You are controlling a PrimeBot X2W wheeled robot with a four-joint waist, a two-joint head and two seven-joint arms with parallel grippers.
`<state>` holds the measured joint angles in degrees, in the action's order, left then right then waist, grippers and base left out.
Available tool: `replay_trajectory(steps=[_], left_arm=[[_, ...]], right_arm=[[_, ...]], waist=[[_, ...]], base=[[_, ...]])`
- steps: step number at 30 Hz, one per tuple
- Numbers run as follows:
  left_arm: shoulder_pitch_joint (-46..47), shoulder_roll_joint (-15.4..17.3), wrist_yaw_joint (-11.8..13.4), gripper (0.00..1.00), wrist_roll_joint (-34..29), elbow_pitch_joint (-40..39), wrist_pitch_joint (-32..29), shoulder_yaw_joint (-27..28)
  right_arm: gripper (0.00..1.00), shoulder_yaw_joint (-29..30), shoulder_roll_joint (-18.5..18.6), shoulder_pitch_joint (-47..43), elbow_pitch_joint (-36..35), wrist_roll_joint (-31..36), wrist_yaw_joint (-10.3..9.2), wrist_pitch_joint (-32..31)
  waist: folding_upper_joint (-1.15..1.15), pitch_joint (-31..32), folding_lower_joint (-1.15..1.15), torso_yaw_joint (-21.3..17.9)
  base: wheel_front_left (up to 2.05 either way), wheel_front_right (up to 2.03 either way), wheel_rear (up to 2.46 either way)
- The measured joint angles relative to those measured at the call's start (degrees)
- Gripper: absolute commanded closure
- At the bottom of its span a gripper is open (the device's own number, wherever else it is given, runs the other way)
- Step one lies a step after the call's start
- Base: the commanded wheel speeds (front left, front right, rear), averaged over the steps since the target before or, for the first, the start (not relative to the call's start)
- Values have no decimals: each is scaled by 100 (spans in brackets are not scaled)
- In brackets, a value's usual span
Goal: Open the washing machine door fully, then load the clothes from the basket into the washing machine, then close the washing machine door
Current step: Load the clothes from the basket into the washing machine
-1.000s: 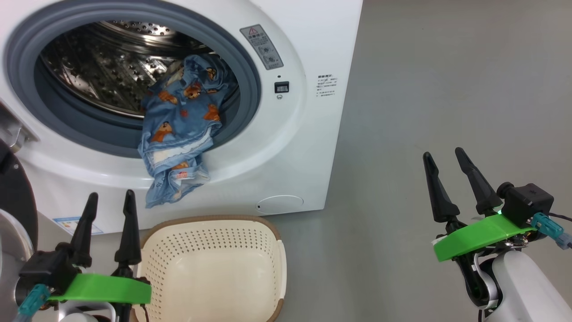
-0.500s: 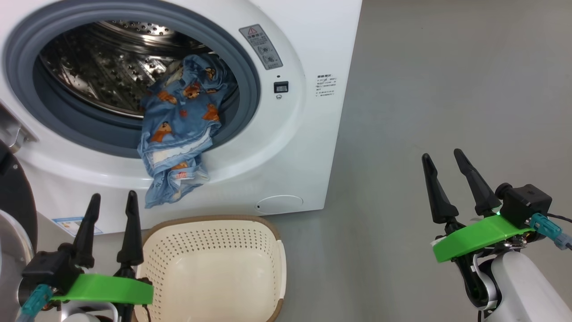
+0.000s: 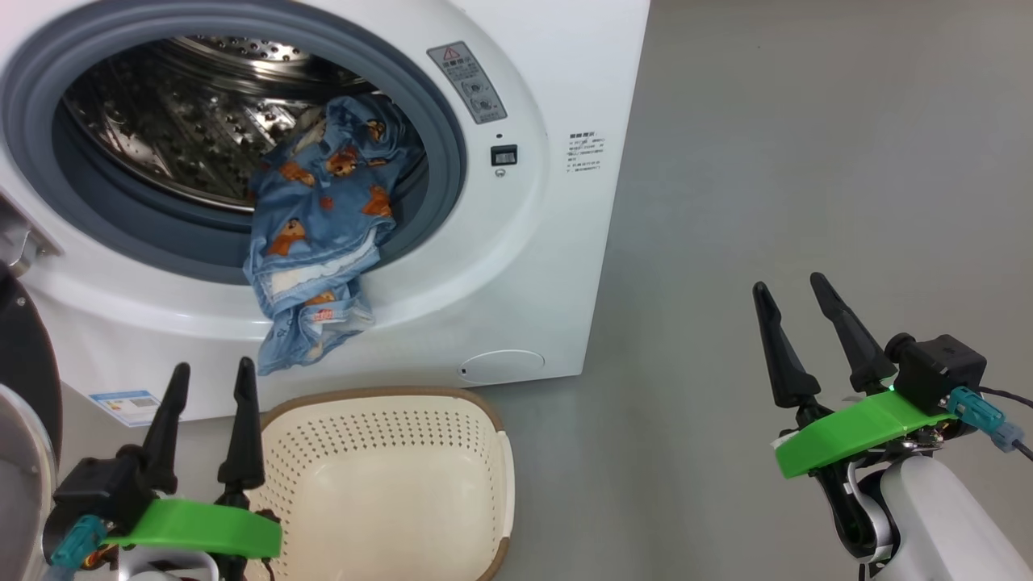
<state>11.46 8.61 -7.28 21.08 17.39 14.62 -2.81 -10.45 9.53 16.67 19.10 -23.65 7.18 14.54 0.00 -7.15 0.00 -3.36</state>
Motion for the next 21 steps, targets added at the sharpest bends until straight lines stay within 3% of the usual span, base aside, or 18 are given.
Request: replay_trajectory(steps=[10,21], left_arm=[[334,113,0,0,107,756,-235,-149],[1519,413,-8,0,434,2243,-505,-510]], right_arm=[[0,-27,-2,3,-7,0,0,0],[0,48,-111,155,-145,98,0,0]], waist=[[0,-175,1,-53],[0,-748,1,-148]], base=[[0,0,0],[0,0,0]])
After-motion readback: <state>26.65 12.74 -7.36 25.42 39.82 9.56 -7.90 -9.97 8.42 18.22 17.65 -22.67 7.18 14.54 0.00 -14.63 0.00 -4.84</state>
